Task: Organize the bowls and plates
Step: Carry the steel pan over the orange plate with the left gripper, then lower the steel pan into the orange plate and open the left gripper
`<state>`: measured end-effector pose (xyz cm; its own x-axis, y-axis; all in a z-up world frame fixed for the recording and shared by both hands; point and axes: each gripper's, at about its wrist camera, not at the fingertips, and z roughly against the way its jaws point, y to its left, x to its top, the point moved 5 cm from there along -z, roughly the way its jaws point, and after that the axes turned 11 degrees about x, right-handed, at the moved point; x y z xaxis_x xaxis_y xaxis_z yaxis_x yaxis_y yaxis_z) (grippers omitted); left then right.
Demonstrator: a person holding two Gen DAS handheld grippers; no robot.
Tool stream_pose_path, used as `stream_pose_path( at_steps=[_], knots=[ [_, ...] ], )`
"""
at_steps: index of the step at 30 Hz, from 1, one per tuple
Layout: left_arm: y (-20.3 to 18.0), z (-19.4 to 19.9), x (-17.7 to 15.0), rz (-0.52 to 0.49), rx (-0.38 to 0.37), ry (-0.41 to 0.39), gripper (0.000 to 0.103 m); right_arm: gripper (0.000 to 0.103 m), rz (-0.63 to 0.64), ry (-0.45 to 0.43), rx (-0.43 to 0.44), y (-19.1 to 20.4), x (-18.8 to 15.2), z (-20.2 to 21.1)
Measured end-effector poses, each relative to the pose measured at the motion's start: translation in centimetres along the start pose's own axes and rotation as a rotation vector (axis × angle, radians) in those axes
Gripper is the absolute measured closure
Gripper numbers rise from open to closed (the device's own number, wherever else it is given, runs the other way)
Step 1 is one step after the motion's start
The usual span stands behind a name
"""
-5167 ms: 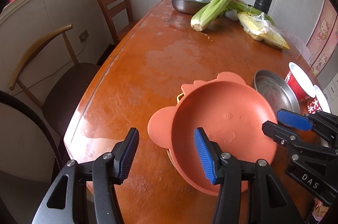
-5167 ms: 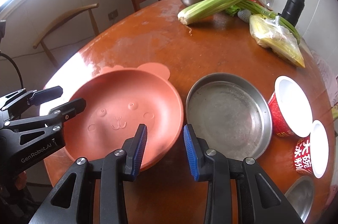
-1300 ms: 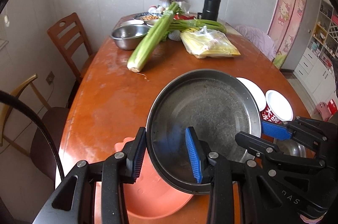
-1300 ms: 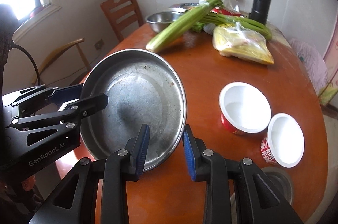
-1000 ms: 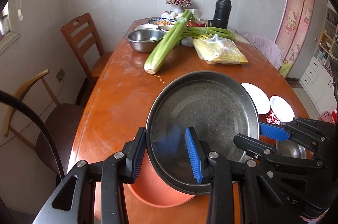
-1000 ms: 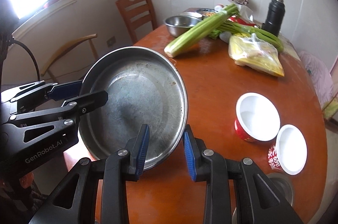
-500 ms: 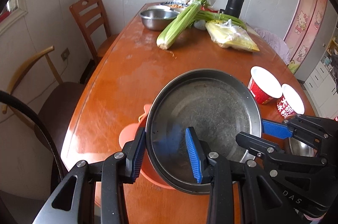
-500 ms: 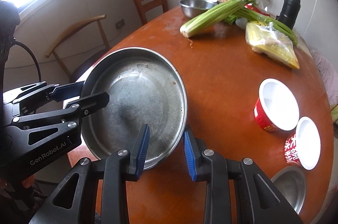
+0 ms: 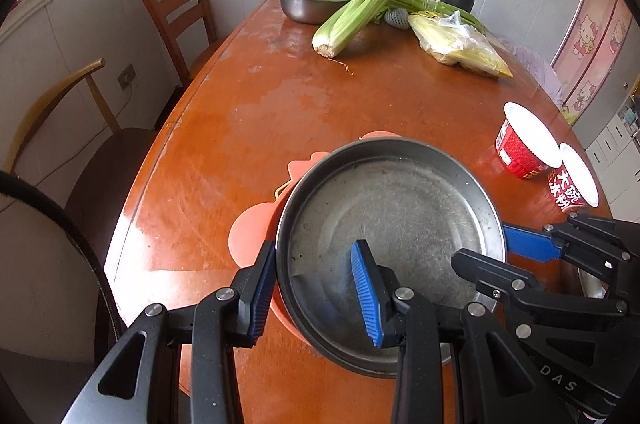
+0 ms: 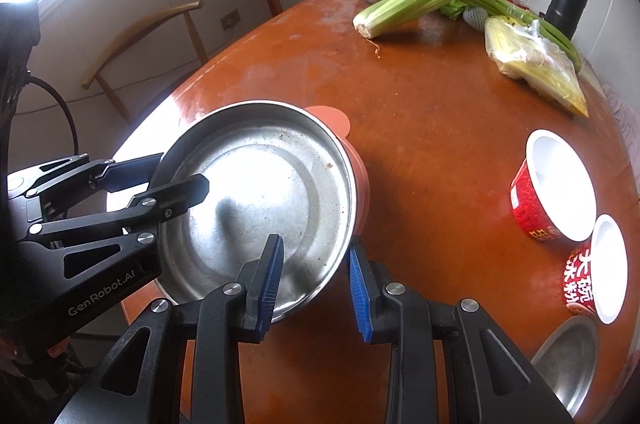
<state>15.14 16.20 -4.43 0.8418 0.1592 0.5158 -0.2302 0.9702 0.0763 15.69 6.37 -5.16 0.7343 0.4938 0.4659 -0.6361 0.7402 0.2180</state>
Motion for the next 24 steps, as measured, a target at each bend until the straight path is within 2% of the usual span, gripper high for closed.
stream_pose_path(
  at_steps=[24],
  knots=[
    [0.3,-1.4,-0.1,0.004,0.004,0.017,0.065,0.069,-0.026,0.017,0.016,-0.7,0.6,-1.5]
  ],
)
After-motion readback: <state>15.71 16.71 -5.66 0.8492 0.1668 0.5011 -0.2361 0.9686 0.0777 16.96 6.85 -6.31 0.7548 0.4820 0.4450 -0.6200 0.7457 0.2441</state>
